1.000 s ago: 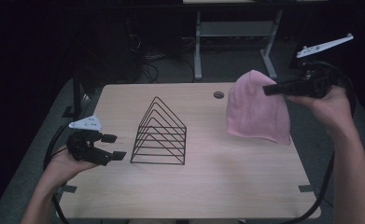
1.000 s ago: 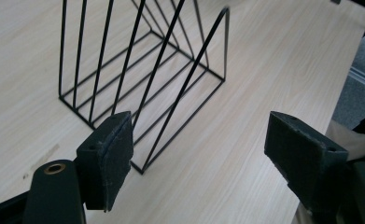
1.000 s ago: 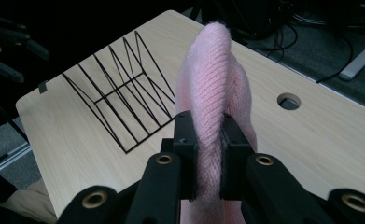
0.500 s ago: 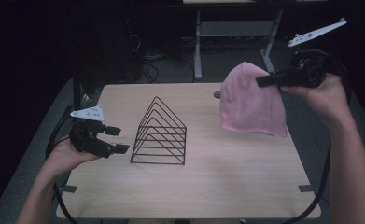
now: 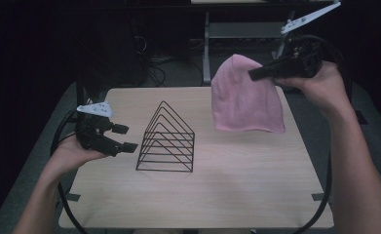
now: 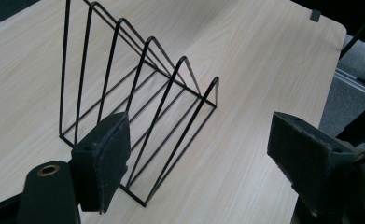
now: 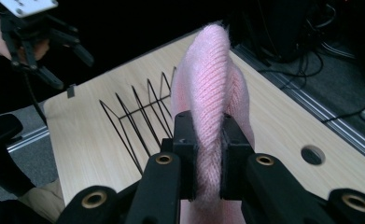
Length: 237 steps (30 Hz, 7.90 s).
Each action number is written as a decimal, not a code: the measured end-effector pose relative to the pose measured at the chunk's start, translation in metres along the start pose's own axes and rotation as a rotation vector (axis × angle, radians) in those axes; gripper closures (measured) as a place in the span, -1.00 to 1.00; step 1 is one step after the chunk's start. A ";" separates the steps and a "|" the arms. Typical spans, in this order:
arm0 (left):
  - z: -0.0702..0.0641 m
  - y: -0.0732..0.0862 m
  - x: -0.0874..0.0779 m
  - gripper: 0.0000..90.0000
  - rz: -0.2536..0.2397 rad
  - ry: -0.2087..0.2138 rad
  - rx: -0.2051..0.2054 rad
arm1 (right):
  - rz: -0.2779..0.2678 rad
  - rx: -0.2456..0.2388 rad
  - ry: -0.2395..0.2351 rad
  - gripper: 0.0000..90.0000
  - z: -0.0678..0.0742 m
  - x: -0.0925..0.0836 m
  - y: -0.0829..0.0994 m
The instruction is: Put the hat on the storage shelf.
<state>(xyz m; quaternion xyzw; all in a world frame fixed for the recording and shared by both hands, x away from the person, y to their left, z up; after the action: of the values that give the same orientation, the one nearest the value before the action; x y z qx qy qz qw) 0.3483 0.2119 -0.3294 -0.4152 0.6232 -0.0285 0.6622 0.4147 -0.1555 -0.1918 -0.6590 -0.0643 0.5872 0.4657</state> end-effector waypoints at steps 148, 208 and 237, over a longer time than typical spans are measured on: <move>0.035 0.024 0.034 0.87 0.095 -0.088 0.030 | -0.080 -0.169 -0.335 0.73 0.100 0.171 -0.042; 0.042 0.077 0.091 0.88 0.248 -0.090 -0.002 | 0.061 -0.138 -0.371 0.55 0.105 0.228 0.024; 0.047 0.089 0.101 0.84 0.299 -0.081 -0.004 | 0.070 -0.195 -0.325 0.87 0.112 0.230 0.032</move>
<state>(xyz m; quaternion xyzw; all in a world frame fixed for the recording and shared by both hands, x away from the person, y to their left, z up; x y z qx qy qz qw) 0.3674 0.2382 -0.4683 -0.3200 0.6510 0.0883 0.6827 0.3759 0.0319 -0.3645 -0.5995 -0.1722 0.6925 0.3625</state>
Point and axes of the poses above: each handheld gripper's, and its own axes: x roughly forward along the jaws, y roughly out of its underside, z roughly to its left, the point moved 8 cm from there along x, roughly forward along the jaws, and after that the axes turned 9 degrees about z, right-handed, at the moved point
